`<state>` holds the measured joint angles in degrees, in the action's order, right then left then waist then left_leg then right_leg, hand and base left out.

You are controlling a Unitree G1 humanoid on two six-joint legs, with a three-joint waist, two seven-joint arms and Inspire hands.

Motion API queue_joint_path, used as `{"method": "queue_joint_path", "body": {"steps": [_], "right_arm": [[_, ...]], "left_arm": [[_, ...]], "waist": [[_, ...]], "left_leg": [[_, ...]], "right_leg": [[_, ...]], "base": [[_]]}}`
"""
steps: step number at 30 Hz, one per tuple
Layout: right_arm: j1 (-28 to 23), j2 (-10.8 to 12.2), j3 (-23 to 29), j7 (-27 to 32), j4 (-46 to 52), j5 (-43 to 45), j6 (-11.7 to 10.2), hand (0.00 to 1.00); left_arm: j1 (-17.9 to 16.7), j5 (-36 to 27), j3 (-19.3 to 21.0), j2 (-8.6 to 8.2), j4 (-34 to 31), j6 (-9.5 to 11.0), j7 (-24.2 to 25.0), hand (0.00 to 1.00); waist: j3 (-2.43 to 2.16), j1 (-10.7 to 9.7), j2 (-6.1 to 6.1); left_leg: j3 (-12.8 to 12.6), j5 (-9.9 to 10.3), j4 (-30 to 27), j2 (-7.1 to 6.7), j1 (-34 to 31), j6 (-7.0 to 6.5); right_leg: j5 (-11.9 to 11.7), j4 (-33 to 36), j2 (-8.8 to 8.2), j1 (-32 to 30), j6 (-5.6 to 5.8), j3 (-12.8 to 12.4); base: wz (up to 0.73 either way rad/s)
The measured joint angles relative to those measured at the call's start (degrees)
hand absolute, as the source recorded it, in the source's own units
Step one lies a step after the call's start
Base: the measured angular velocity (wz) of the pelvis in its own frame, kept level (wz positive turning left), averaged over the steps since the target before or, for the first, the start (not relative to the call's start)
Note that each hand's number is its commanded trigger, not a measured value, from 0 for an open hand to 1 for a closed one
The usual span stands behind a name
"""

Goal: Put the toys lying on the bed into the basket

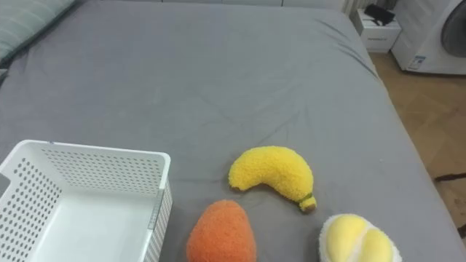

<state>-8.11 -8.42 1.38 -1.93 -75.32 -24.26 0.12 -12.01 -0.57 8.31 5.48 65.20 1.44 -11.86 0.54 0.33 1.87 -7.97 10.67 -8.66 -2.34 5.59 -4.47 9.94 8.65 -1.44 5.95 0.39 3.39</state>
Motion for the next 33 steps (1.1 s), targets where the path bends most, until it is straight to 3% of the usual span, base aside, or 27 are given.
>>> {"method": "queue_joint_path", "body": {"steps": [14, 15, 19, 23, 24, 28, 33], "right_arm": [[-0.12, -0.08, -0.07, -0.09, -0.12, -0.36, 0.04, 0.00], [-0.15, -0.06, -0.06, -0.08, -0.12, -0.57, 0.03, 0.00], [-0.25, -0.02, 0.00, 0.17, -0.14, -1.62, 0.04, 0.00], [-0.39, 0.02, 0.22, 1.57, -0.08, -3.12, 0.91, 0.00], [-0.55, 0.02, 0.86, 1.80, -0.16, -3.61, 1.24, 0.00], [-1.18, 0.06, 4.40, 2.05, -0.65, -6.23, 1.50, 0.00], [-2.68, -0.06, 9.34, 3.51, -0.23, -8.26, 3.76, 0.00]], "left_arm": [[0.02, 0.01, -0.10, 0.00, 0.02, -0.38, 0.40, 0.00], [0.04, -0.03, -0.07, 0.01, 0.05, -0.41, 0.51, 0.00], [0.06, -0.16, -0.08, 0.00, 0.06, -0.85, 0.72, 0.00], [0.00, -0.14, -0.08, 0.10, 0.03, -1.86, 0.80, 0.00], [-0.01, -0.09, -0.07, 0.24, 0.01, -2.21, 0.87, 0.00], [-0.07, 0.00, 0.62, 0.55, 0.02, -2.97, 1.36, 0.00], [-0.44, 0.08, 1.87, 1.69, -0.03, -4.22, 1.42, 0.00]], "waist": [[0.05, -0.22, -0.19], [-0.15, -0.23, -0.60], [0.08, -0.40, -0.27], [-0.34, -1.19, -0.35], [-0.54, -1.61, -0.45], [-0.57, -2.16, -0.28], [-0.52, -3.30, 0.50]], "left_leg": [[0.33, 0.02, -0.07, -0.10, 0.12, -0.02], [0.34, 0.02, -0.07, -0.10, 0.12, -0.02], [0.36, 0.04, -0.04, -0.11, -0.06, -0.04], [0.35, 0.05, -0.02, -0.15, -0.57, -0.05], [0.39, 0.05, -0.04, -0.15, -0.63, -0.05], [0.44, 0.05, -0.04, -0.18, -0.64, -0.05], [0.42, 0.05, -0.04, -0.17, -0.34, -0.05]], "right_leg": [[0.01, -0.07, -0.20, 0.49, 0.03, 0.73], [0.01, -0.08, -0.20, 0.49, 0.03, 0.75], [0.05, -0.10, -0.21, 0.23, 0.06, 0.62], [0.06, 0.00, -0.16, 0.04, 0.07, 0.50], [0.06, -0.03, -0.14, 0.05, 0.07, 0.48], [0.06, -0.03, -0.14, 0.05, 0.07, 0.52], [0.09, -0.04, -0.13, 0.03, 0.09, 0.37]], "base": [[0.01], [0.00], [-0.01], [0.00], [0.00], [0.00], [-0.01]]}}
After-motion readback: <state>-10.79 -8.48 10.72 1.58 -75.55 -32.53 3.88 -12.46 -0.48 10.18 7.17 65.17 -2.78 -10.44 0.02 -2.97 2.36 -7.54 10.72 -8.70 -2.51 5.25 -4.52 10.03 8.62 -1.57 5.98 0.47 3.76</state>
